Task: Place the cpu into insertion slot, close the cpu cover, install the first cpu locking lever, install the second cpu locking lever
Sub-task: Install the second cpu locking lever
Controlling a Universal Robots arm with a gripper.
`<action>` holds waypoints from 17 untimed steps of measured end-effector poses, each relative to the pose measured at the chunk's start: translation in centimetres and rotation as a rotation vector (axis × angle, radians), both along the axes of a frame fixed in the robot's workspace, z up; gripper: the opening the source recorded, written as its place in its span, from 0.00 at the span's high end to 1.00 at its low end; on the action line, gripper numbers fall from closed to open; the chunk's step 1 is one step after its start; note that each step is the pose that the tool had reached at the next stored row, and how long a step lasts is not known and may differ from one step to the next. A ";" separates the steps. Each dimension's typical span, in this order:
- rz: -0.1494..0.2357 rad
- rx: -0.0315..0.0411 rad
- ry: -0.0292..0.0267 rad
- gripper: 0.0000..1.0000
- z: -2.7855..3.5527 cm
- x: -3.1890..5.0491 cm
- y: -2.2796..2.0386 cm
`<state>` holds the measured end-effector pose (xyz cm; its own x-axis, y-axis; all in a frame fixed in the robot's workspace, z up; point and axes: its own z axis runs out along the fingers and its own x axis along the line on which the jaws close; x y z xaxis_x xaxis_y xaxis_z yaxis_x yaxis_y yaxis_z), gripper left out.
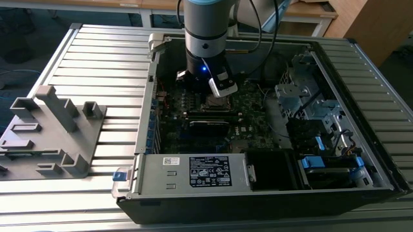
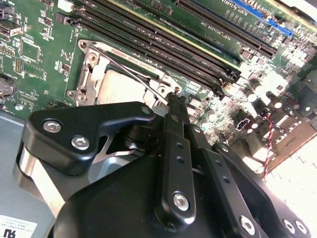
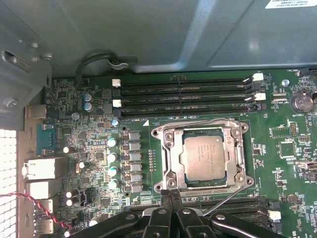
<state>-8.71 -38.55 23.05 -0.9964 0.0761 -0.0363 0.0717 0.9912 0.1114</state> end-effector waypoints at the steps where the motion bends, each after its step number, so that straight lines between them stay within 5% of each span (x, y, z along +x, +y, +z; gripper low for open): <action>1: 0.000 -0.0002 0.0001 0.89 0.01 0.00 0.00; 11: 0.000 -0.0002 0.0001 0.89 0.06 0.00 0.00; 17: 0.000 -0.0002 0.0002 0.89 0.71 0.00 0.00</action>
<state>-8.71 -38.55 23.76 -0.9964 0.0761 -0.0362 0.0717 0.9912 0.1112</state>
